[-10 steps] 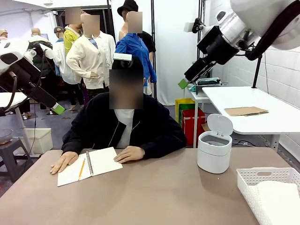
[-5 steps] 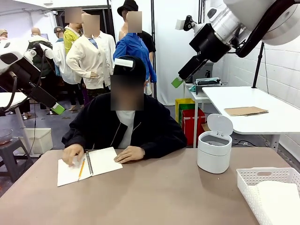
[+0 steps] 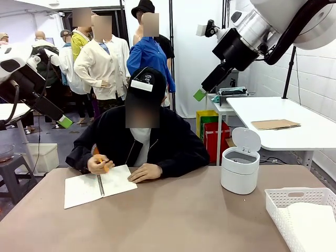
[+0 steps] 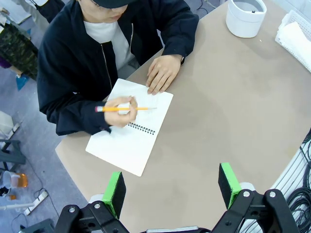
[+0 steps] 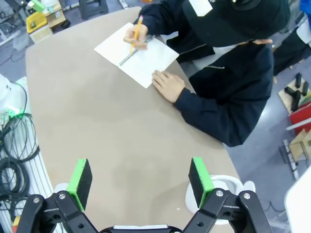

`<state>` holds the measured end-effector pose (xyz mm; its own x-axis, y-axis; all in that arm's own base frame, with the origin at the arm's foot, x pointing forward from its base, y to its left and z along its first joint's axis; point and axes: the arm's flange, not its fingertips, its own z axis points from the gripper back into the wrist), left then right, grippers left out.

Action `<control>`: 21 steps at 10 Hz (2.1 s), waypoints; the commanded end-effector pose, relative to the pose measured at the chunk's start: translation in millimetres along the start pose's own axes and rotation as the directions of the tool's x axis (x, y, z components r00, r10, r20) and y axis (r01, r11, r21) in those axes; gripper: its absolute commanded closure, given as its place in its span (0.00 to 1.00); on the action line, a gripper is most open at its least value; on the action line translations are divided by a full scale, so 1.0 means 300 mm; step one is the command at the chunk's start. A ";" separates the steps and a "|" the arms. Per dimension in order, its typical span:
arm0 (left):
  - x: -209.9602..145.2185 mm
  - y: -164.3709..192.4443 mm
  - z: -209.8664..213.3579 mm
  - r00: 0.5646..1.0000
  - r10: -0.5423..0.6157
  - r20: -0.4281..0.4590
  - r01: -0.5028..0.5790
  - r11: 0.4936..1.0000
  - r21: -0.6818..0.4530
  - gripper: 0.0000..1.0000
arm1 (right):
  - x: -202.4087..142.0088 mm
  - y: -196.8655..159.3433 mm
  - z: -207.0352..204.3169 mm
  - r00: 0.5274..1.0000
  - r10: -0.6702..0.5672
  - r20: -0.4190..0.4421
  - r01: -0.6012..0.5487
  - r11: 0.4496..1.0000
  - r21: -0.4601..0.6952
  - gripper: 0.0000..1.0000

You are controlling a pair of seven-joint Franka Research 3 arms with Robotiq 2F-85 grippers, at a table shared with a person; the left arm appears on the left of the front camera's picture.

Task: Sort the paper based on its condition.
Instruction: If a person hands you a paper, place it in the Organizing basket , and if it's crumpled, put it in the Trash can.

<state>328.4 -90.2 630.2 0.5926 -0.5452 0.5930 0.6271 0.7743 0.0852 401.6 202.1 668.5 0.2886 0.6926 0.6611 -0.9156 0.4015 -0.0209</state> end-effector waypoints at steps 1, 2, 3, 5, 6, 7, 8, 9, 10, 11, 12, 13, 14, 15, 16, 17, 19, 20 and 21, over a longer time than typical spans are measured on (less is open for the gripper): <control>-0.001 0.001 0.001 1.000 0.001 -0.001 -0.001 1.000 0.005 0.00 | 0.004 -0.006 0.005 0.999 0.028 0.018 -0.029 0.999 0.035 0.00; -0.001 0.001 0.001 1.000 0.001 -0.001 -0.001 1.000 0.005 0.00 | 0.006 -0.005 0.001 0.999 0.034 0.021 -0.034 0.999 0.032 0.00; -0.001 0.001 0.001 1.000 0.001 -0.001 -0.001 1.000 0.005 0.00 | 0.007 0.001 -0.001 0.999 0.034 0.024 -0.035 0.999 0.035 0.00; -0.001 0.001 0.001 1.000 0.001 -0.001 -0.001 1.000 0.005 0.00 | 0.000 0.003 0.003 0.999 0.037 0.024 -0.038 0.999 0.029 0.00; -0.001 0.001 0.001 1.000 0.001 -0.001 -0.001 1.000 0.005 0.00 | 0.005 0.012 -0.004 1.000 0.017 -0.002 -0.017 1.000 0.008 0.00; -0.001 0.001 0.001 1.000 0.001 -0.001 -0.001 1.000 0.005 0.00 | 0.005 0.012 -0.004 1.000 0.017 -0.002 -0.017 1.000 0.008 0.00; -0.001 0.001 0.001 1.000 0.001 -0.001 -0.001 1.000 0.005 0.00 | 0.005 0.012 -0.004 1.000 0.017 -0.002 -0.017 1.000 0.008 0.00; -0.001 0.001 0.001 1.000 0.001 -0.001 -0.001 1.000 0.005 0.00 | 0.005 0.012 -0.004 1.000 0.017 -0.002 -0.017 1.000 0.008 0.00; -0.001 0.001 0.001 1.000 0.001 -0.001 -0.001 1.000 0.005 0.00 | 0.005 0.012 -0.004 1.000 0.017 -0.002 -0.017 1.000 0.008 0.00; -0.001 0.001 0.001 1.000 0.001 -0.001 -0.001 1.000 0.005 0.00 | 0.005 0.012 -0.004 1.000 0.017 -0.002 -0.017 1.000 0.008 0.00; -0.001 0.001 0.001 1.000 0.001 -0.001 -0.001 1.000 0.005 0.00 | 0.005 0.012 -0.004 1.000 0.017 -0.002 -0.017 1.000 0.008 0.00; -0.001 0.001 0.001 1.000 0.001 -0.001 -0.001 1.000 0.005 0.00 | 0.005 0.012 -0.004 1.000 0.017 -0.002 -0.017 1.000 0.008 0.00; -0.001 0.001 0.001 1.000 0.001 -0.001 -0.001 1.000 0.005 0.00 | 0.005 0.012 -0.004 1.000 0.017 -0.002 -0.017 1.000 0.008 0.00; -0.001 0.001 0.001 1.000 0.001 -0.001 -0.001 1.000 0.005 0.00 | 0.005 0.012 -0.004 1.000 0.017 -0.002 -0.017 1.000 0.008 0.00; -0.001 0.001 0.001 1.000 0.001 -0.001 -0.001 1.000 0.005 0.00 | 0.005 0.012 -0.004 1.000 0.017 -0.002 -0.017 1.000 0.008 0.00; -0.001 0.001 0.001 1.000 0.001 -0.001 -0.001 1.000 0.005 0.00 | 0.005 0.012 -0.004 1.000 0.017 -0.002 -0.017 1.000 0.008 0.00; -0.001 0.001 0.001 1.000 0.001 -0.001 -0.001 1.000 0.005 0.00 | 0.005 0.012 -0.004 1.000 0.017 -0.002 -0.017 1.000 0.008 0.00; -0.001 0.001 0.001 1.000 0.001 -0.001 -0.001 1.000 0.005 0.00 | 0.005 0.012 -0.004 1.000 0.017 -0.002 -0.017 1.000 0.008 0.00; -0.001 0.001 0.001 1.000 0.001 -0.001 -0.001 1.000 0.005 0.00 | 0.005 0.012 -0.004 1.000 0.017 -0.002 -0.017 1.000 0.008 0.00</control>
<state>328.4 -90.2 630.2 0.5926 -0.5452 0.5930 0.6271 0.7743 0.0852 398.7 205.5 669.0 0.2737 0.7051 0.6542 -0.9200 0.3902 -0.0356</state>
